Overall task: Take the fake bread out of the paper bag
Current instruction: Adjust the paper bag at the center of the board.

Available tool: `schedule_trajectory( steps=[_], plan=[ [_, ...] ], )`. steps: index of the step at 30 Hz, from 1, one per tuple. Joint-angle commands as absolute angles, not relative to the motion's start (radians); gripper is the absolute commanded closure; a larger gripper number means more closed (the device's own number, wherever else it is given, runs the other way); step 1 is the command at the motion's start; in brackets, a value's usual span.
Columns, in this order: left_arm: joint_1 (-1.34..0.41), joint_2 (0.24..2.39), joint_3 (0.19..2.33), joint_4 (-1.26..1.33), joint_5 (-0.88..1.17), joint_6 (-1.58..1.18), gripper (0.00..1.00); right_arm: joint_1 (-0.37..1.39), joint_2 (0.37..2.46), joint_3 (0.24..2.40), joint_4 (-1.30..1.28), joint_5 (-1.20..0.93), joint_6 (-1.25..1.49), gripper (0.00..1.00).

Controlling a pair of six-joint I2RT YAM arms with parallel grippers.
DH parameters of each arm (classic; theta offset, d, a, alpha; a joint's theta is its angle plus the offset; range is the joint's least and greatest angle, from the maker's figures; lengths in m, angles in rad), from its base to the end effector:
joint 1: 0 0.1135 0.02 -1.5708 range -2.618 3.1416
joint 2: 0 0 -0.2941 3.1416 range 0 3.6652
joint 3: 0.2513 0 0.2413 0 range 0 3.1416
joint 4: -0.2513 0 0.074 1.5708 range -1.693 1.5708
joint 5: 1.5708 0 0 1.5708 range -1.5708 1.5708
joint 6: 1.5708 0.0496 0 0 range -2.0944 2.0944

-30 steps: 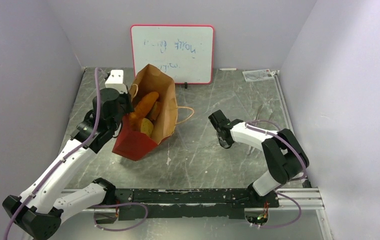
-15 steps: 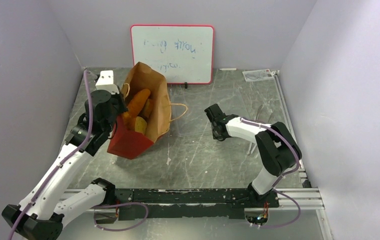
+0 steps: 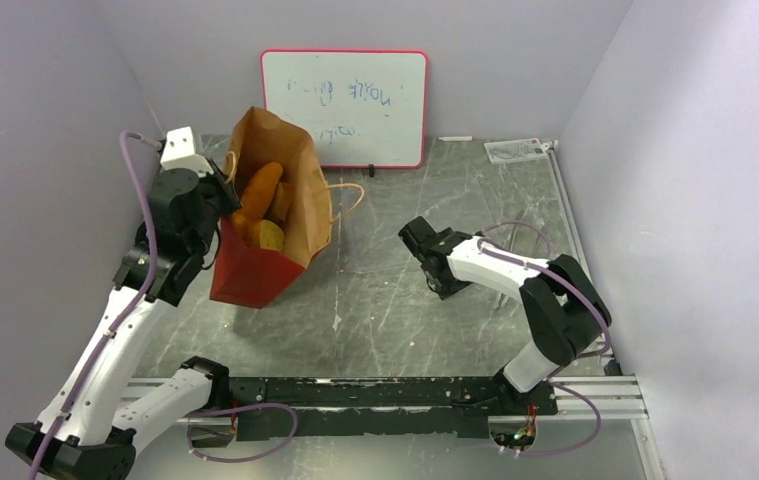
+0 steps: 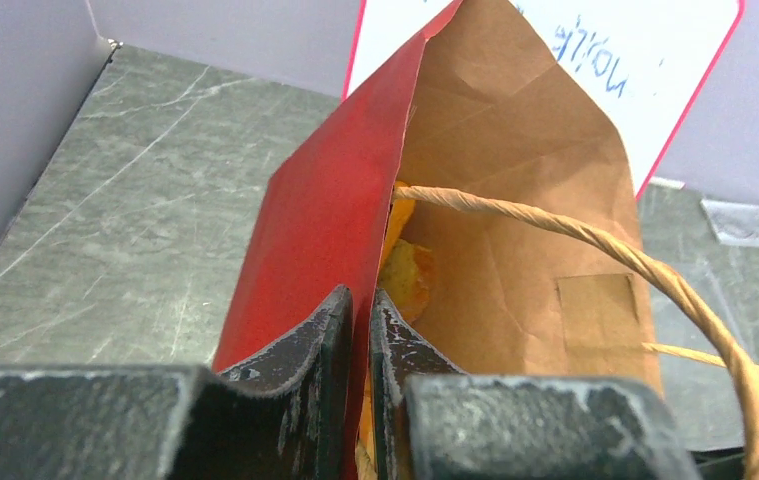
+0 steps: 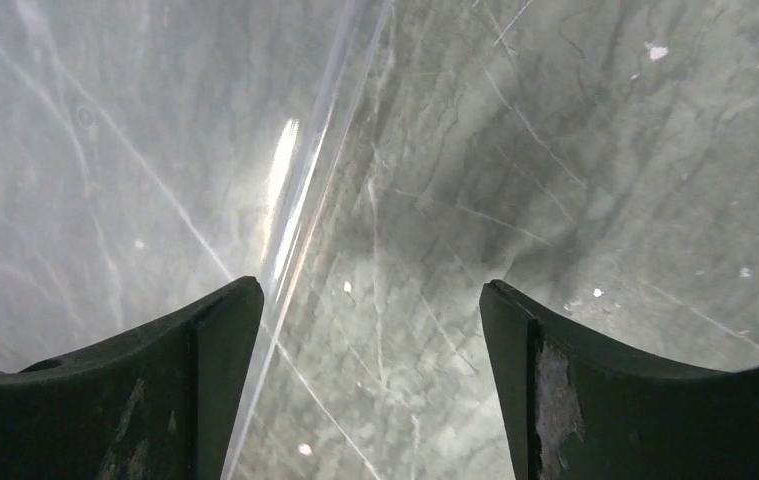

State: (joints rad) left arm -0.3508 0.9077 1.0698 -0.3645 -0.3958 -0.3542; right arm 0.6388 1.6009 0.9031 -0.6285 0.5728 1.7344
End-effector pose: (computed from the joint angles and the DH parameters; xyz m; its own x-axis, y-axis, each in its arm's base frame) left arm 0.1730 -0.0430 0.4181 -0.1640 -0.2807 -0.9457 -0.1007 0.9584 -0.2671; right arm 0.2364 0.1421 0.1910 -0.2636 0.8371 -0.4794 0.8330 0.4481 0.3245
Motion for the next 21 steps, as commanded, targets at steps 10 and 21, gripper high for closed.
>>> schedule_trajectory(
  steps=[10, 21],
  plan=[
    [-0.196, 0.968, 1.201, -0.33, -0.229, -0.532, 0.93, 0.643, 1.495, 1.134, -0.768, 0.887, 1.491, 0.15],
    [-0.097, 0.982, 1.142, -0.236, -0.122, -0.611, 0.93, 0.197, 1.817, 1.391, -0.462, 0.654, 1.179, 0.15]
  ],
)
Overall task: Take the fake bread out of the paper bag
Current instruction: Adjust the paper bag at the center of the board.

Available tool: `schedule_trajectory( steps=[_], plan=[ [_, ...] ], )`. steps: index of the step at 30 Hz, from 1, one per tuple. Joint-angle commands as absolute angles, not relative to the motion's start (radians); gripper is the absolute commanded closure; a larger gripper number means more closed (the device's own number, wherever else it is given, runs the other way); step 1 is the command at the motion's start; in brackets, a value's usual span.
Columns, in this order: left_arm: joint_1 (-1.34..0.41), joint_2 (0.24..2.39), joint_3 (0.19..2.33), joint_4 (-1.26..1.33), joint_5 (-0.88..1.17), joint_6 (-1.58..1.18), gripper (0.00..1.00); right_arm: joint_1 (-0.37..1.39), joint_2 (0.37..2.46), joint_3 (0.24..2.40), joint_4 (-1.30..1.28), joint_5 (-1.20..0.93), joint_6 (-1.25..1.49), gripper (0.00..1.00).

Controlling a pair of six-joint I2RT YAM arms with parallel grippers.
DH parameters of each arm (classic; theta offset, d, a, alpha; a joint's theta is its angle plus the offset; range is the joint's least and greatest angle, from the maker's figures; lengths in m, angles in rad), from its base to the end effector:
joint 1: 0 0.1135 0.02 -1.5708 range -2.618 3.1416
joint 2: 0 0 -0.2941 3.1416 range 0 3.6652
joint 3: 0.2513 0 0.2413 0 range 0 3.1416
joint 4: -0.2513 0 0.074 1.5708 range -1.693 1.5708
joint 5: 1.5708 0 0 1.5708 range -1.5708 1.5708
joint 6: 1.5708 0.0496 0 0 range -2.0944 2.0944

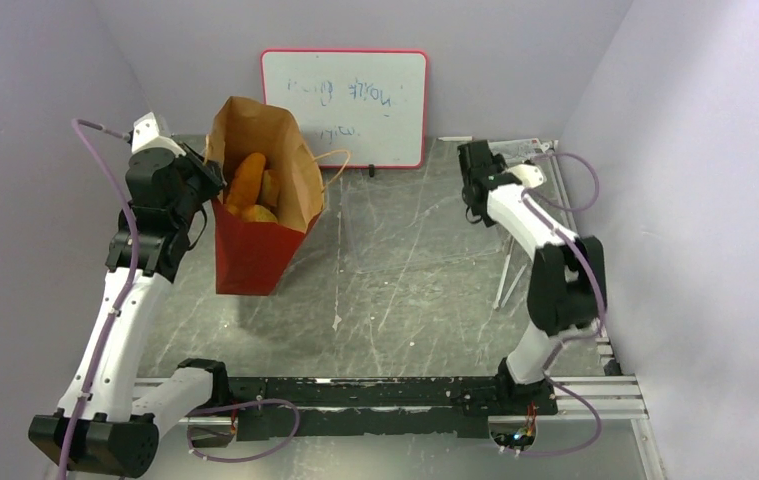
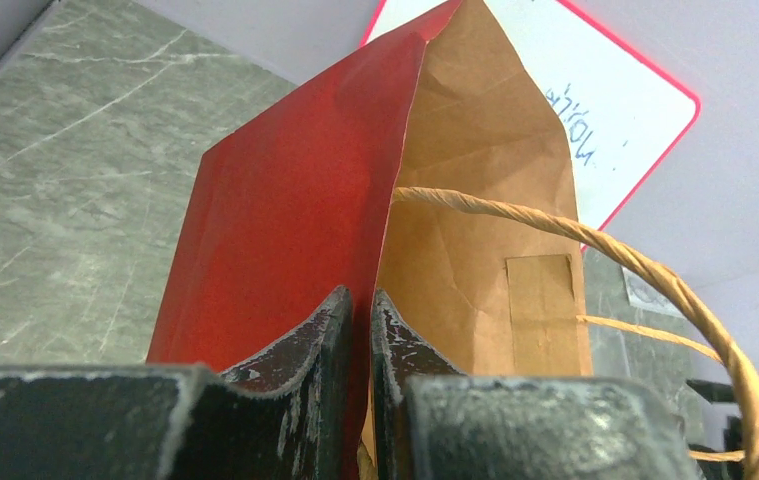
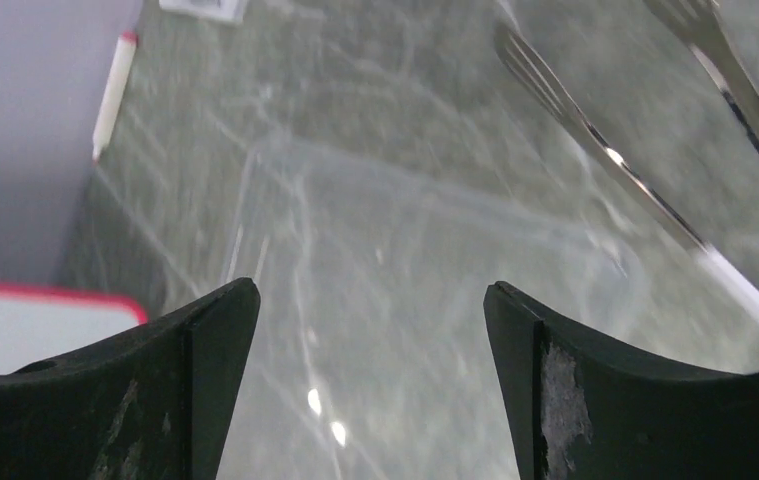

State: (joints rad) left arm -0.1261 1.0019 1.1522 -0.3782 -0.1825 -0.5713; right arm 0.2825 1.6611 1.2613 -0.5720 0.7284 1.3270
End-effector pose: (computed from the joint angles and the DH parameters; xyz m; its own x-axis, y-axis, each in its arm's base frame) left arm 0.2028 -0.0166 0.4279 -0.1606 -0.5156 -0.8416 -0.1647 0.8547 -0.4922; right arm 0.3432 0.0652 0.2790 -0.0435 0.7414 -0.6696 0.8065 0.4217 0.4144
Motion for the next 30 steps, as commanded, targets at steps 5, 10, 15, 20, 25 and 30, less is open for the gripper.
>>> schedule_trajectory(
  steps=[5, 10, 15, 20, 25, 30],
  plan=[
    [-0.065, 0.967, 1.117, -0.206, -0.099, -0.617, 0.93, 0.101, 2.057, 1.609, -0.406, 0.572, 1.076, 0.15],
    [-0.049, 0.958, 1.085, -0.19, -0.054, -0.653, 0.93, 0.044, 2.258, 1.83, -0.415, 0.514, 1.02, 0.14],
    [-0.046, 0.944, 1.06, -0.177, -0.032, -0.66, 0.93, 0.008, 2.397, 2.02, -0.445, 0.479, 0.975, 0.14],
    [-0.044, 0.937, 1.057, -0.175, -0.028, -0.655, 0.93, -0.003, 2.474, 2.119, -0.442, 0.468, 0.952, 0.14],
    [-0.043, 0.93, 1.054, -0.175, -0.022, -0.644, 0.93, -0.01, 2.563, 2.248, -0.453, 0.472, 0.919, 0.14],
    [-0.042, 0.925, 1.052, -0.168, -0.018, -0.623, 0.93, -0.011, 2.627, 2.328, -0.412, 0.506, 0.819, 0.15]
  ],
)
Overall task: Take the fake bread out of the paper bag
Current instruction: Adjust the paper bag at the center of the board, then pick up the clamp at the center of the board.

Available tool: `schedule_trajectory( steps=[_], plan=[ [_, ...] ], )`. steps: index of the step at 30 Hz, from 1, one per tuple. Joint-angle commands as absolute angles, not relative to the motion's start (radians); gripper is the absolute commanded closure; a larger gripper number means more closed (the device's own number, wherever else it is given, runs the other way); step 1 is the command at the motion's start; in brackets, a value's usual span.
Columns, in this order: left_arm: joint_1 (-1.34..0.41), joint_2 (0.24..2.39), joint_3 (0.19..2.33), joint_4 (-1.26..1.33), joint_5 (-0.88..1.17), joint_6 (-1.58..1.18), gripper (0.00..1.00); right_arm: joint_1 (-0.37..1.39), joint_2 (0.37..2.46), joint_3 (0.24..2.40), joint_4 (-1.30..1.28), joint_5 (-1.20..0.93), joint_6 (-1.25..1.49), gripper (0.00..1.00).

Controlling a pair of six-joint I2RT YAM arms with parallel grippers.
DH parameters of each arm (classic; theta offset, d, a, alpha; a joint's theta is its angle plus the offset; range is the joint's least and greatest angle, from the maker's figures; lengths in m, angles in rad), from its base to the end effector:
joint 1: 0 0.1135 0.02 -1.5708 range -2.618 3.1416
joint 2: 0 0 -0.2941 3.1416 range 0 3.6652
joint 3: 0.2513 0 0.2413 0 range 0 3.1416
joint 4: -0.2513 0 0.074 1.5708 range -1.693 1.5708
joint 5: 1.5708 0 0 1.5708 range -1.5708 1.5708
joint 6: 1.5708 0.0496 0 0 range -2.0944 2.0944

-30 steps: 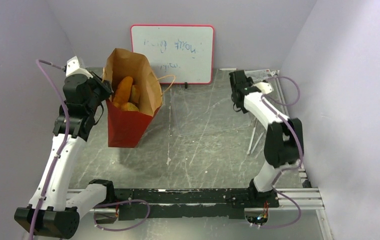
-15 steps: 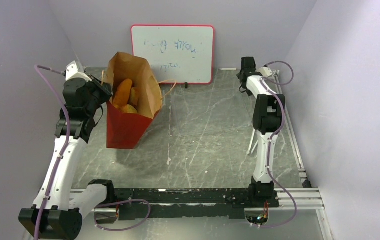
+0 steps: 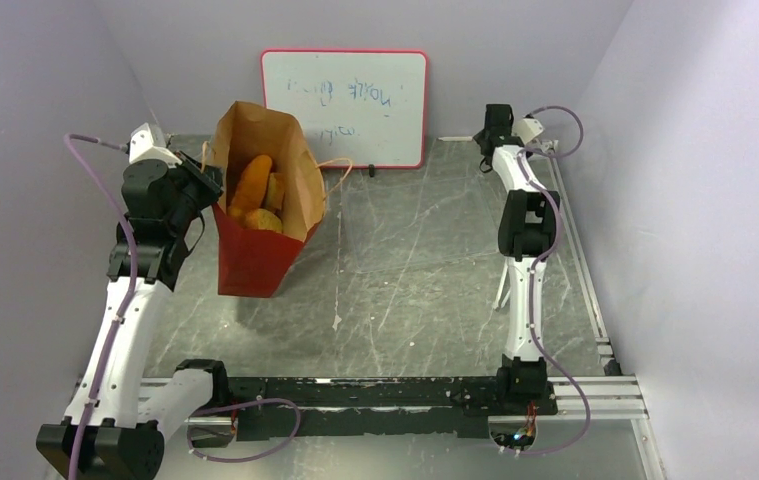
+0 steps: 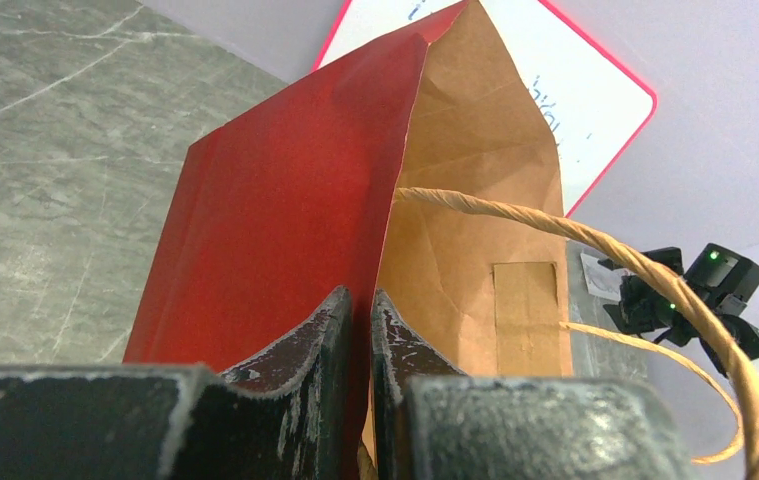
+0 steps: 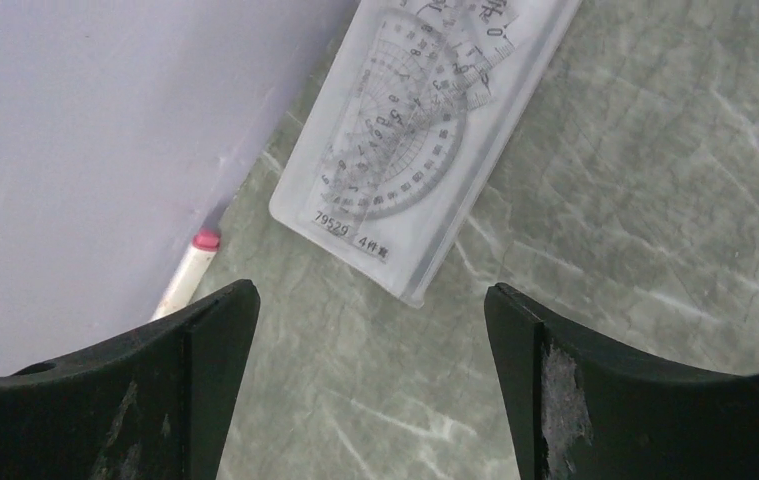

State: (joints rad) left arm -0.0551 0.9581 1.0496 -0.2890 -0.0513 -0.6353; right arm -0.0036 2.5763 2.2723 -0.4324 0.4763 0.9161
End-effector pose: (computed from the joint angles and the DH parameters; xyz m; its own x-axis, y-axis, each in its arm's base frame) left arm 0.1991 -0.0084 0.4110 -0.1605 -0.5847 -0.7952 -0.1124 0.8113 -0.5738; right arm 0.5967 -0.0249 0.1790 -0.1370 0.7054 -0.6954 0.7415 0.5385 0.4002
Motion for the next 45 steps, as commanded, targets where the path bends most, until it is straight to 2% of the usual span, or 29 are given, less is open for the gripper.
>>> schedule_trajectory(
  steps=[1, 5, 8, 14, 22, 29, 38, 45],
  plan=[
    [-0.041, 0.924, 1.051, -0.164, -0.016, -0.62, 0.93, -0.011, 2.635, 2.337, -0.403, 0.518, 0.798, 0.15],
    [-0.042, 0.908, 1.025, -0.121, -0.006, -0.614, 0.93, -0.016, 2.651, 2.331, -0.298, 0.542, 0.676, 0.17],
    [-0.042, 0.9, 1.004, -0.1, -0.006, -0.61, 0.93, -0.016, 2.607, 2.23, -0.119, 0.541, 0.56, 0.2],
    [-0.041, 0.894, 0.948, -0.056, 0.0, -0.609, 0.93, -0.013, 2.541, 2.129, 0.052, 0.54, 0.332, 0.21],
    [-0.041, 0.869, 0.9, 0.002, -0.002, -0.594, 0.93, -0.02, 2.639, 2.201, 0.183, 0.487, 0.128, 0.24],
    [-0.041, 0.859, 0.875, 0.042, 0.031, -0.585, 0.93, -0.073, 2.843, 2.508, 0.036, 0.378, 0.145, 0.28],
    [-0.041, 0.865, 0.862, 0.08, 0.091, -0.584, 0.93, -0.121, 2.924, 2.628, -0.12, 0.274, 0.151, 0.41],
    [-0.041, 0.843, 0.846, 0.091, 0.113, -0.605, 0.93, -0.161, 2.893, 2.606, -0.313, 0.28, 0.113, 0.44]
  ],
)
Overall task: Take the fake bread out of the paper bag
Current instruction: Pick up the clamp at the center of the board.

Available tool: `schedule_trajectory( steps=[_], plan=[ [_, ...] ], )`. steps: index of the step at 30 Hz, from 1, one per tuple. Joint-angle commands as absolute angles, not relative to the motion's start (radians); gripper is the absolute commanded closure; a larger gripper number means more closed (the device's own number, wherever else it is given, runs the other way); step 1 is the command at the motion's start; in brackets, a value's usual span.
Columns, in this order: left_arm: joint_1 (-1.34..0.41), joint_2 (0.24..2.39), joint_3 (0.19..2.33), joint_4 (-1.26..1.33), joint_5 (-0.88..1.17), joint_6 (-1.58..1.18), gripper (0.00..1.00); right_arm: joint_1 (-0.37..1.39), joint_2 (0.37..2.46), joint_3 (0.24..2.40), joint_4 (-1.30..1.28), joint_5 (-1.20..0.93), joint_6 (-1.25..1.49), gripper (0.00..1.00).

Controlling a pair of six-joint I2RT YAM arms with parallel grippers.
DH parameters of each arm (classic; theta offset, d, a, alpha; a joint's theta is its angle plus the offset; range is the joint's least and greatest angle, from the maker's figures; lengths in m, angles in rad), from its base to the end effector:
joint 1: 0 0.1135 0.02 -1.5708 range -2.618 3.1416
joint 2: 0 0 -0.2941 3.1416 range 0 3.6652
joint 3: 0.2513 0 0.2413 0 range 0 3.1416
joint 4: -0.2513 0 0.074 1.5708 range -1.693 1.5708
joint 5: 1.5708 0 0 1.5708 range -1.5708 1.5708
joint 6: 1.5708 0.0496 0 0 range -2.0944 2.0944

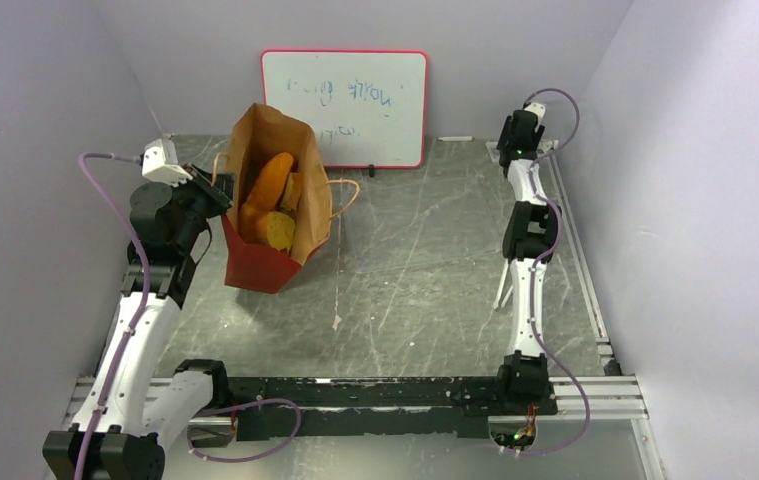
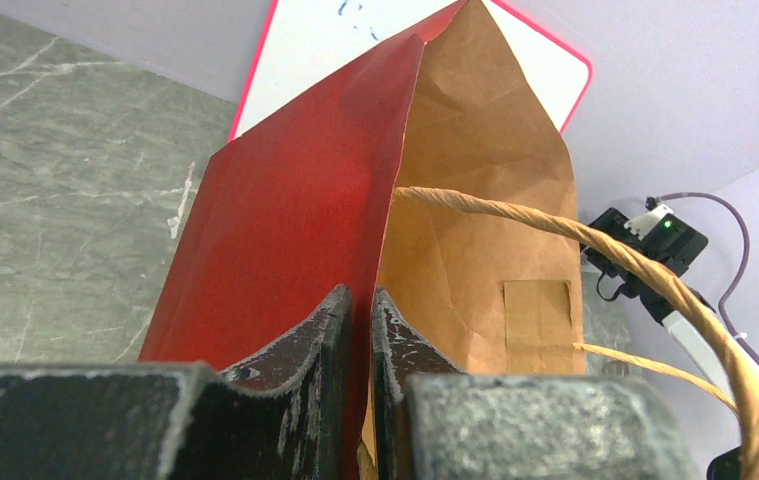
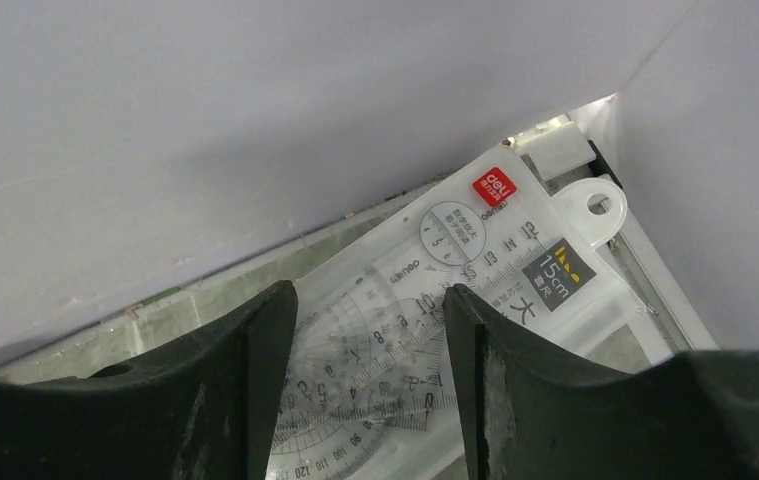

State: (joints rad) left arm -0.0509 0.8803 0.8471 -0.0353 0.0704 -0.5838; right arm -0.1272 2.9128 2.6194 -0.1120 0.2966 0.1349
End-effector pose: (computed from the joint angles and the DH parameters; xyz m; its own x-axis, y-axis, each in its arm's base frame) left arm 0.1910 -0.0132 0.3840 -0.1236 -0.5442 -0.8298 0.0632 0.8302 -0.5539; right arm 0.6519 -0.0980 0.1222 -0.3355 0.1726 -0.9261 0.4368 0.8995 0.0094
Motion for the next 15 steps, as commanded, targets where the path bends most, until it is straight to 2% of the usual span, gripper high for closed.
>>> schedule_trajectory(
  steps=[1, 3, 6, 10, 15],
  plan=[
    [-0.041, 0.838, 0.845, 0.092, 0.115, -0.61, 0.93, -0.168, 2.885, 2.594, -0.351, 0.279, 0.113, 0.43],
    [-0.041, 0.826, 0.844, 0.091, 0.121, -0.622, 0.93, -0.176, 2.866, 2.569, -0.438, 0.304, 0.104, 0.44],
    [-0.041, 0.804, 0.84, 0.088, 0.127, -0.643, 0.93, -0.182, 2.76, 2.412, -0.442, 0.315, 0.119, 0.44],
    [-0.043, 0.776, 0.859, 0.071, 0.141, -0.67, 0.93, -0.179, 2.713, 2.38, -0.581, 0.292, 0.191, 0.46],
    [-0.048, 0.738, 0.874, 0.052, 0.141, -0.69, 0.93, -0.172, 2.57, 2.14, -0.589, 0.328, 0.355, 0.46]
  ],
)
